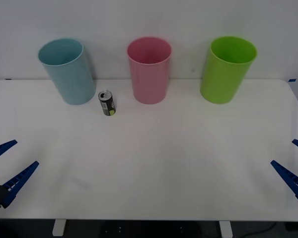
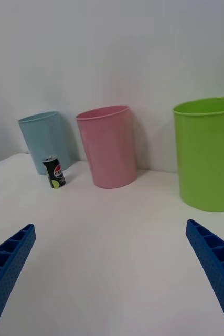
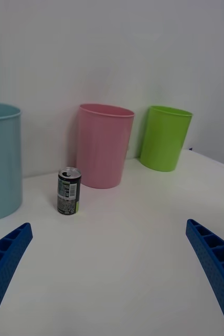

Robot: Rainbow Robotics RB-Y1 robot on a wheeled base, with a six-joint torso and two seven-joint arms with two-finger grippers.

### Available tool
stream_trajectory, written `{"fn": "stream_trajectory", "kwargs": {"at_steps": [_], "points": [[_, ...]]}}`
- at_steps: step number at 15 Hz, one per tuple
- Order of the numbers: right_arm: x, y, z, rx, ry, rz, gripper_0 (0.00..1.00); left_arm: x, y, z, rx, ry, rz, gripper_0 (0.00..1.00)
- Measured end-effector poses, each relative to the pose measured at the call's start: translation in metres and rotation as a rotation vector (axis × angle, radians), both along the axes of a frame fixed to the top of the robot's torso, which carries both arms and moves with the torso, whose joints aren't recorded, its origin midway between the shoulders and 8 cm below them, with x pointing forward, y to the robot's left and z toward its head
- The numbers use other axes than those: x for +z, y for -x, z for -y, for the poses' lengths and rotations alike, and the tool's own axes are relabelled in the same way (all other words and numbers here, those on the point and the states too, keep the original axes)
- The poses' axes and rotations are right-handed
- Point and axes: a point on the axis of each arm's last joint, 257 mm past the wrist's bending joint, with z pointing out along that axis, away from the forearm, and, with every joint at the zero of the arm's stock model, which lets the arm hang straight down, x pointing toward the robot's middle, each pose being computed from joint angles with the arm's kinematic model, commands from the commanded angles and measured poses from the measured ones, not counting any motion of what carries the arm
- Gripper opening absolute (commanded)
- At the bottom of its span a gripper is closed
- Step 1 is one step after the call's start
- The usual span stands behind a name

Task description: Grasp the object on the table and drop it into the matching bin: aluminum can to the light blue bin, PET bottle to the pink bin.

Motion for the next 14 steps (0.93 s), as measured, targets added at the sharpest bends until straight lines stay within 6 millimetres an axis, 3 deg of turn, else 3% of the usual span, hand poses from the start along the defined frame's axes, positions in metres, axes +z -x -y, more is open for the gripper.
{"fn": "stream_trajectory", "kwargs": {"at_steps": [8, 14], "points": [[0.0, 0.0, 0.0, 0.0, 0.0, 0.0, 1.0, 0.003, 0.004, 0.0, 0.011, 0.049, 0.006, 1.0], [0.0, 0.0, 0.0, 0.0, 0.0, 0.0, 1.0, -0.016, 0.003, -0.017, 0.102, 0.042, -0.041, 1.0]]}}
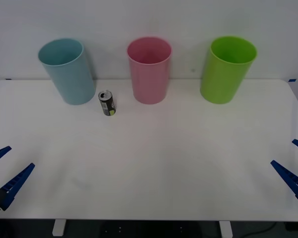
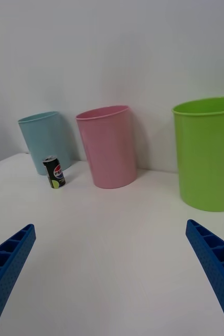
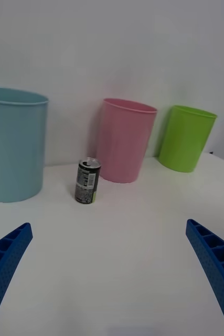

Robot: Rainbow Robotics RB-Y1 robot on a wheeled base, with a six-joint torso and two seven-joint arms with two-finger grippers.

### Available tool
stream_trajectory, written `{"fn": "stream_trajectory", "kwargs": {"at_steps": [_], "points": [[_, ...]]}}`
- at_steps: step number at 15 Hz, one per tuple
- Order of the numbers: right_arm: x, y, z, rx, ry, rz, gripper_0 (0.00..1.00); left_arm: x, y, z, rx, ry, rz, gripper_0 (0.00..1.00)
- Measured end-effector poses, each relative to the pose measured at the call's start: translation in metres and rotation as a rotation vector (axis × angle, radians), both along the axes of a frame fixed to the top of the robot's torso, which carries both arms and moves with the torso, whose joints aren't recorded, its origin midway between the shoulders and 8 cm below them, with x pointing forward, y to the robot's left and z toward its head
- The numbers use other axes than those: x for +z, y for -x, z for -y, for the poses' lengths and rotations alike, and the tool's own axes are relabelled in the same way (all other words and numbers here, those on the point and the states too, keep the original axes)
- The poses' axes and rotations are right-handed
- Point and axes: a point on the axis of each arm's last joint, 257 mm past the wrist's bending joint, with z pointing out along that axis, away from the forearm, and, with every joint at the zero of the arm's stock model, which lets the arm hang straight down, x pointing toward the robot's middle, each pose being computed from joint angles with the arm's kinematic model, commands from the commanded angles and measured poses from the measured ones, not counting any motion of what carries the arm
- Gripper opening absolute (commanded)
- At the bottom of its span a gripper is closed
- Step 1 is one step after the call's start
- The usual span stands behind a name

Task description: Grasp the object on the table and drop it into the matching bin: aluminum can to the light blue bin, PET bottle to the pink bin.

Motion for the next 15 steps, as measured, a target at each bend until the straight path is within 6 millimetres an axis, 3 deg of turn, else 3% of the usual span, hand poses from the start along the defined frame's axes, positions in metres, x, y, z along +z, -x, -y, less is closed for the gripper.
{"fn": "stream_trajectory", "kwargs": {"at_steps": [11, 15], "points": [[0.0, 0.0, 0.0, 0.0, 0.0, 0.0, 1.0, -0.045, -0.052, 0.021, 0.133, -0.079, -0.05, 1.0], [0.0, 0.0, 0.0, 0.0, 0.0, 0.0, 1.0, -0.065, -0.08, 0.024, 0.141, -0.102, -0.051, 1.0]]}}
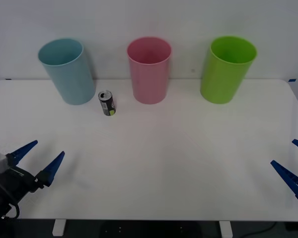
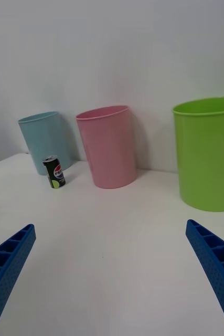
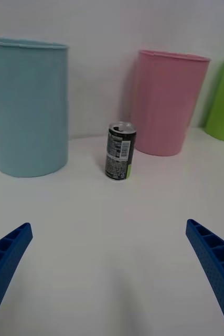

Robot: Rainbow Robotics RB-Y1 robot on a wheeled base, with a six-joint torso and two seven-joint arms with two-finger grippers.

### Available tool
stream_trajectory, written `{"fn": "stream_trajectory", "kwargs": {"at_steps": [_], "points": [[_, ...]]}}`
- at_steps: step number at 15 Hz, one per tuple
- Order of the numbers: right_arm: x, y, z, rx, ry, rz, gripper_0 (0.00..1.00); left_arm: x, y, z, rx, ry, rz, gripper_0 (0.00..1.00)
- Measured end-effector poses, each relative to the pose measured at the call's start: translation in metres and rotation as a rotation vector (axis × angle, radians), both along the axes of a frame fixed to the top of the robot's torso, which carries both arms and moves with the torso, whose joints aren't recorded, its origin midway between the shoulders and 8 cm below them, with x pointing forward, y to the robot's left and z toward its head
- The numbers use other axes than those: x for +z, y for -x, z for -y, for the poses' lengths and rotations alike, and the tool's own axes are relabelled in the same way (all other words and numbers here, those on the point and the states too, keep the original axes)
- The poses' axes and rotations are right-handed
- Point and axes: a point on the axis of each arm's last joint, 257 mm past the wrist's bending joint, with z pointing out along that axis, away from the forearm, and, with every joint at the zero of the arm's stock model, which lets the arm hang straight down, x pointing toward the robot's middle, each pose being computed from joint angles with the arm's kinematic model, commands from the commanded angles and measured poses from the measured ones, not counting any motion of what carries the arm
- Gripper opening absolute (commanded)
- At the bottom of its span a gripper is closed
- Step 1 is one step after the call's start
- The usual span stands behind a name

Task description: Grasp the object on the table and drop it into the matching bin: aluminum can to the light blue bin, PET bottle to the pink bin.

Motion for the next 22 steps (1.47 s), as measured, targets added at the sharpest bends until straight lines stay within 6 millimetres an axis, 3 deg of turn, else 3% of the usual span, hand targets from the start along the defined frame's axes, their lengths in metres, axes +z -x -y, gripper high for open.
{"fn": "stream_trajectory", "kwargs": {"at_steps": [9, 22], "points": [[0.0, 0.0, 0.0, 0.0, 0.0, 0.0, 1.0, -0.028, -0.073, 0.024, 0.042, -0.016, -0.007, 1.0], [0.0, 0.0, 0.0, 0.0, 0.0, 0.0, 1.0, -0.037, -0.131, 0.092, 0.186, 0.058, -0.076, 1.0]]}}
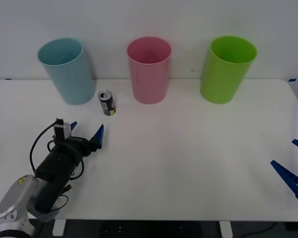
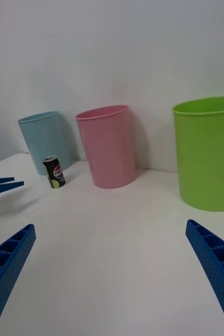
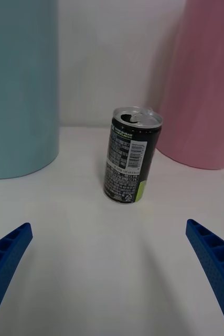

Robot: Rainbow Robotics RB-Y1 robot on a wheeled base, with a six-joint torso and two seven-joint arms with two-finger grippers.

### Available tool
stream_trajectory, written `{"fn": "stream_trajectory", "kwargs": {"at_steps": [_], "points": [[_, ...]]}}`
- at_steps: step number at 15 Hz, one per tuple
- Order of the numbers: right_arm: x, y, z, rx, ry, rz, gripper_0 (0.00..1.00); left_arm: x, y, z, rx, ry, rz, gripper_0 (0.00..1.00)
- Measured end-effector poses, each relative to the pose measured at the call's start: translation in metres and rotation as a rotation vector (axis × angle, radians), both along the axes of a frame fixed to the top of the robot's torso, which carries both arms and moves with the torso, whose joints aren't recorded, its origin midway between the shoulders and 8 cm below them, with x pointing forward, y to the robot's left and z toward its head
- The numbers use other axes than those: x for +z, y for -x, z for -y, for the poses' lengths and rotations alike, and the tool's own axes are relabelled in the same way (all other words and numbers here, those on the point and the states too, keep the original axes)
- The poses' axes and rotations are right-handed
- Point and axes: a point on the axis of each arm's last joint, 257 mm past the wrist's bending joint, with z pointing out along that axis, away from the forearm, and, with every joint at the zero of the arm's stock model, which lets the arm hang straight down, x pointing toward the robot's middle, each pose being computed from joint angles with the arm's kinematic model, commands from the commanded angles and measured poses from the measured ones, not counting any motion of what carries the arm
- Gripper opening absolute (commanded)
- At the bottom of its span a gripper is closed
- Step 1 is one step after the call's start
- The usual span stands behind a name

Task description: Grasp the object on the table and drop it into the matching bin: aluminum can to the light blue bin, PET bottle to the pink bin.

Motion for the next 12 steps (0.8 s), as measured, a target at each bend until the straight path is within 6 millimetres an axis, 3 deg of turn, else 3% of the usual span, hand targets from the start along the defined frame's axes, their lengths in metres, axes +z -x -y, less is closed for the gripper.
{"fn": "stream_trajectory", "kwargs": {"at_steps": [12], "points": [[0.0, 0.0, 0.0, 0.0, 0.0, 0.0, 1.0, 0.002, -0.069, 0.033, 0.032, -0.005, -0.064, 1.0]]}}
